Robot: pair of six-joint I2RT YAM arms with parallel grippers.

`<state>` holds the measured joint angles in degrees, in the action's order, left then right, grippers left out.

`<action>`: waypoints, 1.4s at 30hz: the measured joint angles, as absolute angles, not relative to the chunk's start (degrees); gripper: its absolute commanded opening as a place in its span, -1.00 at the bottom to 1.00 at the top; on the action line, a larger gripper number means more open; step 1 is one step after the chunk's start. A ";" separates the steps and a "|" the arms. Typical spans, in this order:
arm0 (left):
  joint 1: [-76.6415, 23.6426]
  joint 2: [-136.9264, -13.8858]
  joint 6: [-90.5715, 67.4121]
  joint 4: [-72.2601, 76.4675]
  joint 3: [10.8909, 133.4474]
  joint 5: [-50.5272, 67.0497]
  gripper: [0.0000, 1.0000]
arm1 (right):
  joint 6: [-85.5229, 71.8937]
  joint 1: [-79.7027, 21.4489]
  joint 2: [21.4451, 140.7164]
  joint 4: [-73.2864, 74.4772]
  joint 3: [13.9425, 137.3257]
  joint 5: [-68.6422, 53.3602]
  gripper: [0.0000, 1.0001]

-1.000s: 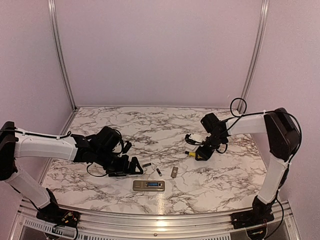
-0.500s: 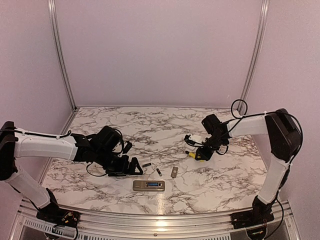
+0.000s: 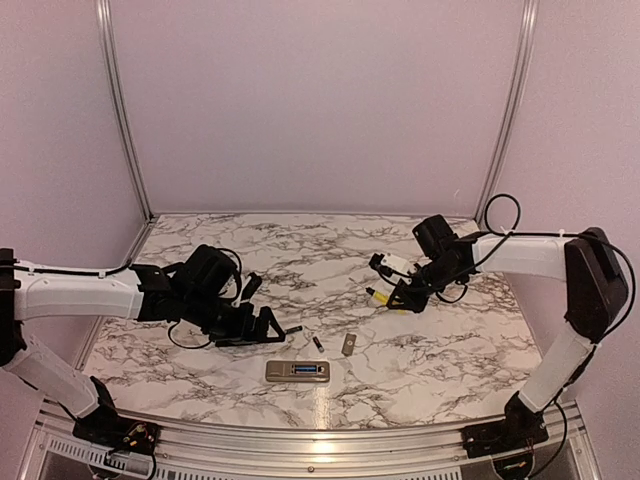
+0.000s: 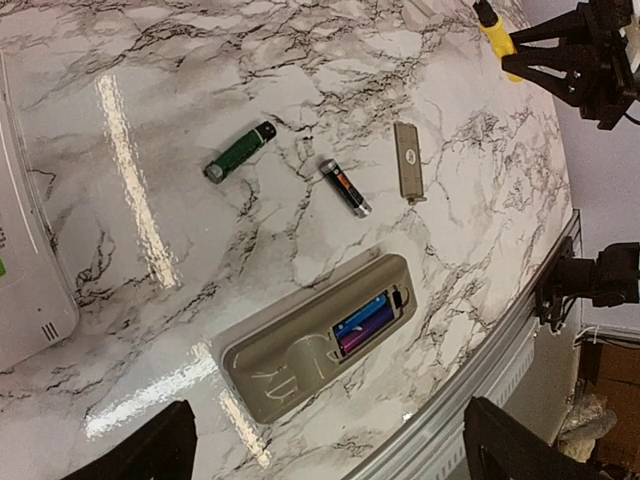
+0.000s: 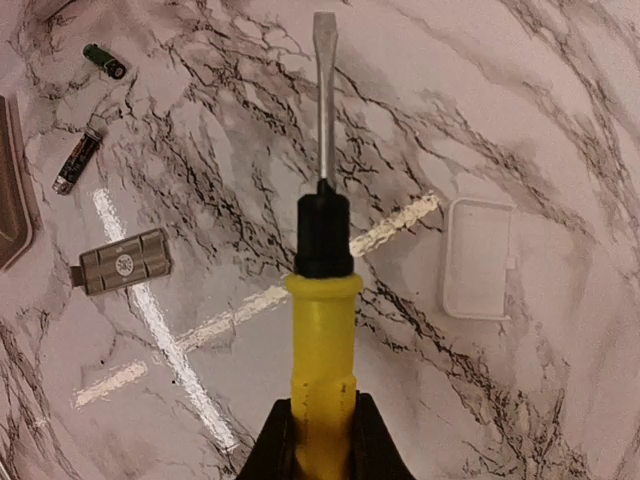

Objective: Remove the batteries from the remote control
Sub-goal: Pick up the screwdriver from the center of the board, then pass from the right arm to the left

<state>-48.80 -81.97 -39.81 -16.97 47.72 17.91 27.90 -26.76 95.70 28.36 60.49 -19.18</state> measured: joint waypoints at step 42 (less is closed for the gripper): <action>-47.44 -78.06 -44.82 -4.51 61.95 32.58 0.34 | 14.96 -46.81 70.70 27.90 59.27 -21.65 -1.00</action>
